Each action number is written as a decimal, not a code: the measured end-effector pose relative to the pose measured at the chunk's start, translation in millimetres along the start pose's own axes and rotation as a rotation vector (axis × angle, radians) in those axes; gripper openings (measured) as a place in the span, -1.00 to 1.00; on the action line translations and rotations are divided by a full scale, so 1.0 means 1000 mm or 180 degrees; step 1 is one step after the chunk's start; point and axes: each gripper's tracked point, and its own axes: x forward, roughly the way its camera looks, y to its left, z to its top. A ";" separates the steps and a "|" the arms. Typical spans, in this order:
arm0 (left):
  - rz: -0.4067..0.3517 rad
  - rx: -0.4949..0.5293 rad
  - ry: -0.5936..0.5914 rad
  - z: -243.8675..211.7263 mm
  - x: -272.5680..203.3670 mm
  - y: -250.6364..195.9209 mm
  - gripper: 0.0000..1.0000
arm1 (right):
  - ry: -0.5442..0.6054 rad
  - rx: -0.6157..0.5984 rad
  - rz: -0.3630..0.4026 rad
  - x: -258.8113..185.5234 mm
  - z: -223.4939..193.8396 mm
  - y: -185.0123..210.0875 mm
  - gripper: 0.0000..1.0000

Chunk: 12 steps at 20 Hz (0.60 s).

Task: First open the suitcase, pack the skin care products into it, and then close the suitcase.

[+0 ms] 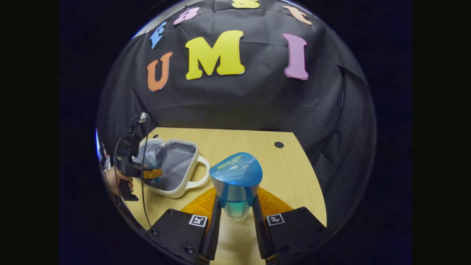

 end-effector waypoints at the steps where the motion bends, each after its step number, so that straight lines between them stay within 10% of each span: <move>1: 0.0013 0.0021 0.0040 -0.003 0.001 0.000 -0.24 | 0.0009 -0.0020 0.0000 -0.001 -0.001 0.002 -0.18; 12: 0.0239 0.0471 0.0473 -0.007 0.033 0.007 -0.24 | 0.0116 0.0008 0.0017 0.007 -0.004 0.005 -0.18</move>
